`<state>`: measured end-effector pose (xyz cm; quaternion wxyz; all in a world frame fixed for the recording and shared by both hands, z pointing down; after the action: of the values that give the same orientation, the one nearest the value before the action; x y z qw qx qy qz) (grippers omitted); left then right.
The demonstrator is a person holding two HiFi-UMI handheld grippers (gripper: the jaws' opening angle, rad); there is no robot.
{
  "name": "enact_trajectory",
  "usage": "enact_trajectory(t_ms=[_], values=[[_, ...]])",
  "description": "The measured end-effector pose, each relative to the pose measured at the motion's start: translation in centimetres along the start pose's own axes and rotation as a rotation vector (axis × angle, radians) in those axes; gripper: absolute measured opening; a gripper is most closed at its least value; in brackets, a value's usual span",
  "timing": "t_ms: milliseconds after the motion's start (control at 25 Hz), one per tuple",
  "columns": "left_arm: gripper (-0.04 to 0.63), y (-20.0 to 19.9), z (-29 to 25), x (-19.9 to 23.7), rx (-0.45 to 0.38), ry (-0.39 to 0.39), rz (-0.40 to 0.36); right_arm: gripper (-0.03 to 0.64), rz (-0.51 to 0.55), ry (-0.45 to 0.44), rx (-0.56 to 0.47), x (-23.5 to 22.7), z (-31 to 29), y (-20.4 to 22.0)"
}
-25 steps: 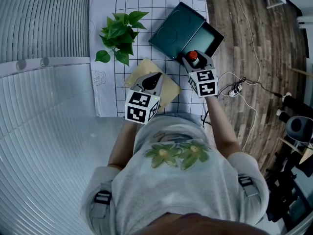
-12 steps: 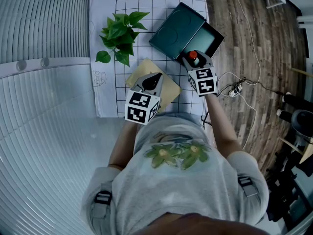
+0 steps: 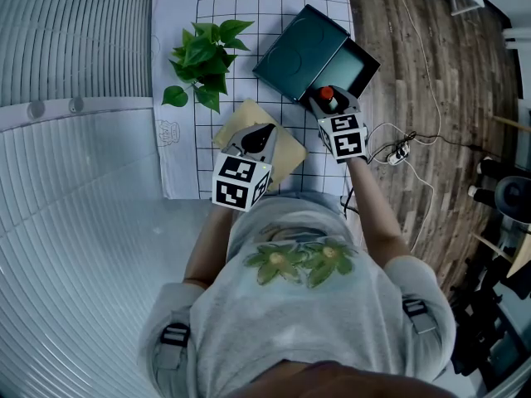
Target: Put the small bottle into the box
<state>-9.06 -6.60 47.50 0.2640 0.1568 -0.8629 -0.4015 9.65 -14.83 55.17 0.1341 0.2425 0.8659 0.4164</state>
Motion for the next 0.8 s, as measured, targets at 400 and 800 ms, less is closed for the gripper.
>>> enact_trajectory(t_ms=[400,800], values=[[0.008,0.0,0.04,-0.02,-0.001,0.001,-0.003,0.218,0.028,-0.002,0.054,0.3,-0.49,0.03],[0.008,-0.04,0.1,-0.06,-0.004,-0.002,-0.004,0.219,0.037,-0.003,0.109,0.41,-0.98,0.06]])
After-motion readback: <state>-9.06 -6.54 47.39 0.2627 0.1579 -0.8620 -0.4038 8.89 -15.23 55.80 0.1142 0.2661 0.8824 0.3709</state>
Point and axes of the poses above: the fingertips, and each gripper's own axes: z backward along the fingers, x to its left, y out of its underside, the point moved 8 cm from there along z, backward along the fingers, and after that the axes turned 8 degrees about -x, right-handed, at the moved point
